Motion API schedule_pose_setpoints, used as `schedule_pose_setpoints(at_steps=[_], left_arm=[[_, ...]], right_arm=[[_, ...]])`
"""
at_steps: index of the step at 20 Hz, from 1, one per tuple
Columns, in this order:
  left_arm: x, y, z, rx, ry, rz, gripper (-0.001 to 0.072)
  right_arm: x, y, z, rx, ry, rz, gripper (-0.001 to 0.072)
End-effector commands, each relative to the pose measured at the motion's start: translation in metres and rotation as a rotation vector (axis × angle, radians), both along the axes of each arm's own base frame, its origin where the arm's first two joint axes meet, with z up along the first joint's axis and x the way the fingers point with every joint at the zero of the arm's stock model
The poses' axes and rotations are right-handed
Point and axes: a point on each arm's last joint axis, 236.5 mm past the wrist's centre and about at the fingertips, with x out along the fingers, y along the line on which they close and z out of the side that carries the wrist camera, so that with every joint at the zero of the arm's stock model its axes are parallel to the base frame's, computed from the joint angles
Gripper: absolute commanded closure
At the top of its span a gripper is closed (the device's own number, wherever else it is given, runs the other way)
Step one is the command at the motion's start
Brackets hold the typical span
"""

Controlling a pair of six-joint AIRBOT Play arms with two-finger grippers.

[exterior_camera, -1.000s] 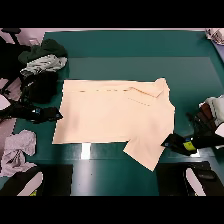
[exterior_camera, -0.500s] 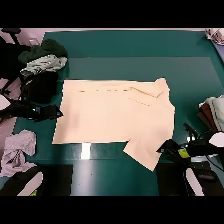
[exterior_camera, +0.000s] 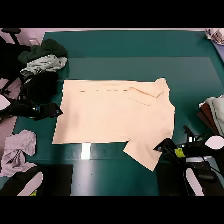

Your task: Fold the shirts.

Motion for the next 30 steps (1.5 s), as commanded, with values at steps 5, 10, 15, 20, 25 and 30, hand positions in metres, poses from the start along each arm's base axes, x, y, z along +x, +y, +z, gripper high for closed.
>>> schedule_pose_setpoints(at_steps=[5, 10, 15, 20, 25, 30], left_arm=[[0.002, 0.001, 0.001, 0.0, -0.009, 0.005, -0.0006], [0.002, 0.001, 0.001, -0.001, -0.008, 0.008, -0.0006], [0.004, 0.002, 0.001, 0.002, -0.015, 0.011, 0.0002], [0.005, 0.013, -0.017, 0.039, 0.048, 0.049, 0.0004], [-0.011, 0.022, -0.05, 0.08, 0.199, 0.031, 0.0002], [-0.037, 0.027, -0.071, 0.122, 0.278, -0.033, 0.0003]], right_arm=[[0.008, -0.005, -0.025, -0.028, -0.023, -0.091, 0.013], [0.038, 0.015, -0.023, 0.082, -0.122, -0.219, 0.017], [0.048, 0.042, -0.015, 0.112, -0.213, -0.16, 0.0696], [0.064, 0.061, 0.013, 0.141, -0.285, -0.129, 0.0698], [0.075, 0.03, 0.034, 0.029, -0.305, -0.077, 0.0698], [0.088, -0.006, 0.053, -0.032, -0.35, -0.074, 0.0698]])
